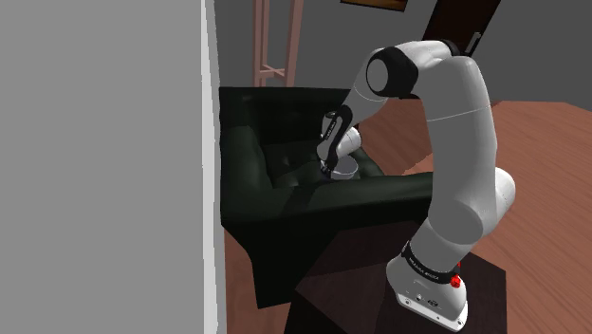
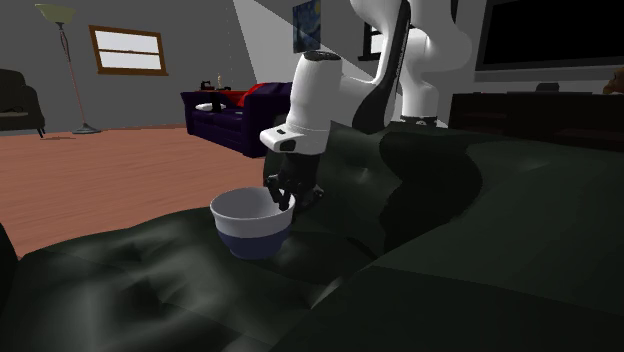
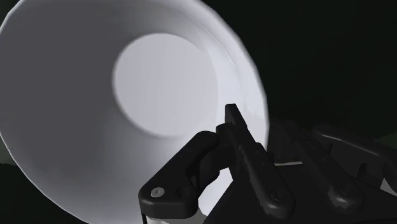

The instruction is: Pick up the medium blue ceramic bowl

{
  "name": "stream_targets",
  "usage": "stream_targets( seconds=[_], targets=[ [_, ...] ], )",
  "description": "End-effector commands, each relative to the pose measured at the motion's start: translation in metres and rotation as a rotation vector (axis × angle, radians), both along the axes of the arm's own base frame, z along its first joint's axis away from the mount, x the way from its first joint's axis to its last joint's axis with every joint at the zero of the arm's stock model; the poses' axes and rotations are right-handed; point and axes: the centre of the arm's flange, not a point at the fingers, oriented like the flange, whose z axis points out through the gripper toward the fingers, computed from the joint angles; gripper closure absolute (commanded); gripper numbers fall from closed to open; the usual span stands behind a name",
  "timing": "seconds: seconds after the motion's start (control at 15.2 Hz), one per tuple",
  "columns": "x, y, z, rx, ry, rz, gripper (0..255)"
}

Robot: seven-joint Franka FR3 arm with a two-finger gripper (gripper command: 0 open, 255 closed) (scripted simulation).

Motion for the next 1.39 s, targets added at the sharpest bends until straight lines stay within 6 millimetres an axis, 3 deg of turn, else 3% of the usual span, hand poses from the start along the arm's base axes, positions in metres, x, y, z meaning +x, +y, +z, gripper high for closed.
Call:
stream_targets(
  seconds=[0.0, 0.26, 1.32],
  targets=[
    [0.0, 0.0, 0.0, 0.0, -0.001, 0.0, 255],
    [0.0, 0.0, 0.0, 0.0, -0.001, 0.0, 255],
    [0.0, 0.0, 0.08, 0.0, -0.001, 0.0, 255]
  ],
)
